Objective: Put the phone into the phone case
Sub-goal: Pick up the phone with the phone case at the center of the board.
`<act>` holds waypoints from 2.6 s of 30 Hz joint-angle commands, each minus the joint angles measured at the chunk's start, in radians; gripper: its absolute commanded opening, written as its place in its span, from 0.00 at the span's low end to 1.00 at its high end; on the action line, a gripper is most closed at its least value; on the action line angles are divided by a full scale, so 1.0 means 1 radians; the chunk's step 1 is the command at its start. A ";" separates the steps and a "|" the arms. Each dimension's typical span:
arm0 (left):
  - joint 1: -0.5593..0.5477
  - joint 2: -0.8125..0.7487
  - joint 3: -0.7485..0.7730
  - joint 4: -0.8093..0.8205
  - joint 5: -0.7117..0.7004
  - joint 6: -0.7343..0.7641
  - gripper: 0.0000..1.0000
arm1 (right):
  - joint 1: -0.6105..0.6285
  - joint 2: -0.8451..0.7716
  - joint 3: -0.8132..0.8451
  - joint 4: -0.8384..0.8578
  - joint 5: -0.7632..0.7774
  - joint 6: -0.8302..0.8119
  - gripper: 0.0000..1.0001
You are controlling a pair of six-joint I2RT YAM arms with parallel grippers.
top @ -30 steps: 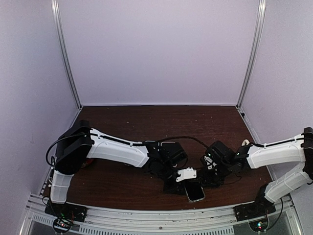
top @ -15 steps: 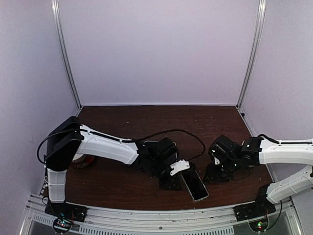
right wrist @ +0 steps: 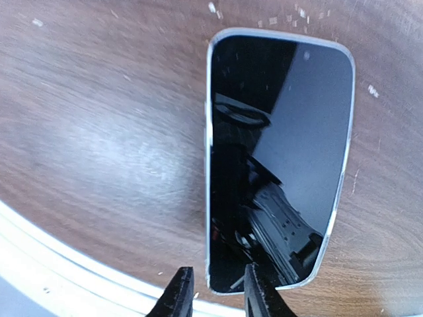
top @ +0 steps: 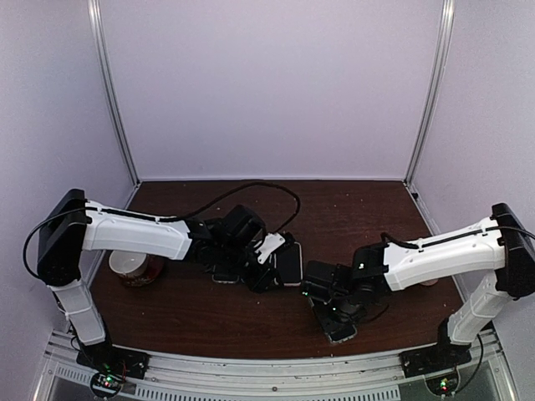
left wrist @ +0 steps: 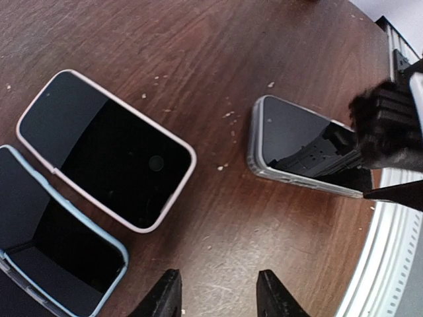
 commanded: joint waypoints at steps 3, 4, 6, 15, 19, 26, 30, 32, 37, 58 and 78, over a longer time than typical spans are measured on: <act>-0.004 -0.029 -0.007 0.015 -0.053 -0.013 0.43 | 0.021 0.068 0.049 -0.095 0.044 -0.002 0.26; -0.005 -0.026 -0.006 0.014 -0.051 -0.013 0.43 | 0.022 0.071 0.047 -0.087 0.037 -0.001 0.24; -0.004 -0.020 -0.004 0.009 -0.048 -0.011 0.43 | 0.025 0.078 0.037 -0.060 0.012 0.003 0.23; -0.004 -0.003 0.006 -0.004 -0.050 0.001 0.43 | 0.052 0.065 0.079 -0.074 0.007 0.015 0.30; -0.005 -0.003 0.006 -0.002 -0.047 0.004 0.43 | 0.056 0.096 0.088 -0.091 0.011 0.010 0.30; -0.005 0.006 0.008 -0.009 -0.047 0.010 0.43 | 0.055 0.143 0.063 -0.101 0.014 0.023 0.19; -0.004 0.026 0.024 -0.029 -0.051 0.009 0.43 | 0.054 0.156 0.009 -0.072 0.007 0.041 0.00; -0.004 0.032 0.029 -0.039 -0.054 0.010 0.43 | 0.054 0.158 -0.030 -0.067 0.007 0.060 0.00; -0.004 0.030 0.032 -0.042 -0.067 0.017 0.42 | 0.055 0.165 -0.129 0.034 -0.055 0.086 0.00; -0.004 -0.013 0.034 -0.079 -0.107 0.029 0.42 | -0.106 0.056 0.061 -0.085 0.020 -0.027 1.00; -0.004 0.000 0.033 -0.084 -0.105 0.031 0.42 | -0.137 0.199 -0.027 0.004 -0.045 -0.060 0.74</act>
